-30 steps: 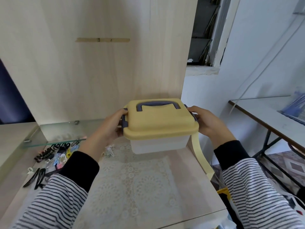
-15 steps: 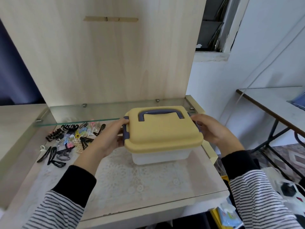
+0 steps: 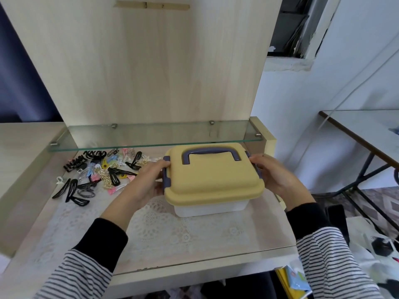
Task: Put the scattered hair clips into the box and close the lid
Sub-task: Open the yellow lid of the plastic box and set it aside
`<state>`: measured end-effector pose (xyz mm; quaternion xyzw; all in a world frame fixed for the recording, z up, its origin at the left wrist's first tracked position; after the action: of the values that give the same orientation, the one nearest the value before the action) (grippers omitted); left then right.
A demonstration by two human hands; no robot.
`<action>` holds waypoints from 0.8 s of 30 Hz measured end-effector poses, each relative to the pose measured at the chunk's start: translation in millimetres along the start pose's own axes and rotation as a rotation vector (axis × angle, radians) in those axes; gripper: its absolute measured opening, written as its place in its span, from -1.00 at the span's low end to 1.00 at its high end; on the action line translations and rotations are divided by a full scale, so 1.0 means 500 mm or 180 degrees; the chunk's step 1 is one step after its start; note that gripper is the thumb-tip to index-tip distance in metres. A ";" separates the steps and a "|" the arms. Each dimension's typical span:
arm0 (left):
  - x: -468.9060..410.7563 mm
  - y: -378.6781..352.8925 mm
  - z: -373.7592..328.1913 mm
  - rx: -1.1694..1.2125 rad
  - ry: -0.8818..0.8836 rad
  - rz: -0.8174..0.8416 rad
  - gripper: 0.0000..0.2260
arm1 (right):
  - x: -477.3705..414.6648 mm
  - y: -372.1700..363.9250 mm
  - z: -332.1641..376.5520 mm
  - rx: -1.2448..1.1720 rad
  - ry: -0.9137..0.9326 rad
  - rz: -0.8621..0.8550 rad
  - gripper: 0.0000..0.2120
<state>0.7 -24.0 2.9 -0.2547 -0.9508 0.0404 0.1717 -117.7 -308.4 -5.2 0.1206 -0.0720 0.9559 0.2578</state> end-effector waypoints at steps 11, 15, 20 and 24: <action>0.005 -0.011 -0.010 -0.2152 -0.1065 -0.0819 -0.72 | 0.014 -0.020 0.002 0.0950 0.0911 -0.0396 -0.83; -0.001 -0.012 -0.013 -0.2522 -0.0985 -0.0818 -0.66 | 0.007 -0.013 0.012 0.1842 0.1067 -0.0515 -0.79; -0.005 -0.013 -0.016 -0.2632 -0.0902 -0.0696 -0.69 | 0.012 -0.017 0.019 0.2315 0.1153 -0.0504 -0.73; -0.003 -0.015 -0.016 -0.2664 -0.0876 -0.0653 -0.69 | 0.010 -0.021 0.021 0.2487 0.1133 -0.0474 -0.70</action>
<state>1.2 -31.3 11.3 -0.1989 -0.9196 -0.3312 -0.0709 -114.9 -299.2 7.0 0.0473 0.3497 0.8960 0.2695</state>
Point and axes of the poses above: each hand's wrist, its own x-axis away from the middle knuckle, its own y-axis out of the back of the hand, z = x × y, the point moved 3 cm from there along -x, towards the middle knuckle, and after that the axes turned 4 degrees about x, right-handed, at the moved point
